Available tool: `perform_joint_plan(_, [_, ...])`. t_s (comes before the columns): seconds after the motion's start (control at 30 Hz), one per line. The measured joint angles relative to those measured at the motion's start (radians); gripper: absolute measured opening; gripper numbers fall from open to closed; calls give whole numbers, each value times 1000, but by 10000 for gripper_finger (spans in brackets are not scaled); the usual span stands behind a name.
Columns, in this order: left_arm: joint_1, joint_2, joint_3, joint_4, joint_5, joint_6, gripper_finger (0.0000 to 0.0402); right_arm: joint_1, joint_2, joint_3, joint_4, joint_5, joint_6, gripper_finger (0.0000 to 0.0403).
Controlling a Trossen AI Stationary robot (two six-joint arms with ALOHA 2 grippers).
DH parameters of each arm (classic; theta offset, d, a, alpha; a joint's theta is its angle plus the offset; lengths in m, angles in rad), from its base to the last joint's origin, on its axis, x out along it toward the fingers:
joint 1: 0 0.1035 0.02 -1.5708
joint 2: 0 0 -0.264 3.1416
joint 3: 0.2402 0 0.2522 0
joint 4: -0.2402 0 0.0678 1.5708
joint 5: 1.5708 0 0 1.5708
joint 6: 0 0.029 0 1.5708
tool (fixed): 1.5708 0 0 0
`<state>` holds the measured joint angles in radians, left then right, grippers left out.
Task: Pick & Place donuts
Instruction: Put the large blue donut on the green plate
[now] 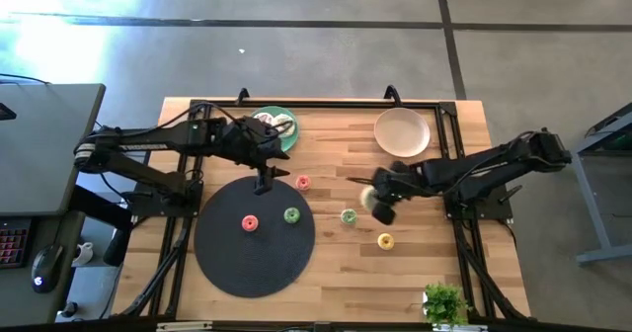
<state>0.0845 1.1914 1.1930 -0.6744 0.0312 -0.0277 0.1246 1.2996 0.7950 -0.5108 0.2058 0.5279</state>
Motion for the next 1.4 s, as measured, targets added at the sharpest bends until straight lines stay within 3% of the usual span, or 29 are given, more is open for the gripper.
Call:
perform_joint_plan(0.13, [0, -58, 25, -21, -45, 7, 207, -3, 83, 77, 319, 122, -208, 23])
perform_joint_plan(0.27, [0, -129, 57, -64, -155, 8, 207, -35, 242, 176, 652, 134, -410, 20])
perform_joint_plan(0.37, [0, -179, 64, -59, -230, 23, 207, -77, 376, 289, 764, 135, -536, 28])
perform_joint_plan(0.5, [0, -221, 64, -59, -247, 31, 207, -154, 556, 461, 759, 136, -587, 32])
perform_joint_plan(0.9, [0, -241, 63, -63, -211, 50, 207, -326, 1003, 889, 758, 147, -528, 30])
perform_joint_plan(1.2, [0, -229, 63, -96, -205, 57, 207, -339, 1146, 1062, 639, 130, -446, 31])
perform_joint_plan(1.4, [0, -225, 63, -107, -202, 50, 207, -346, 1158, 1072, 634, 233, -438, 40])
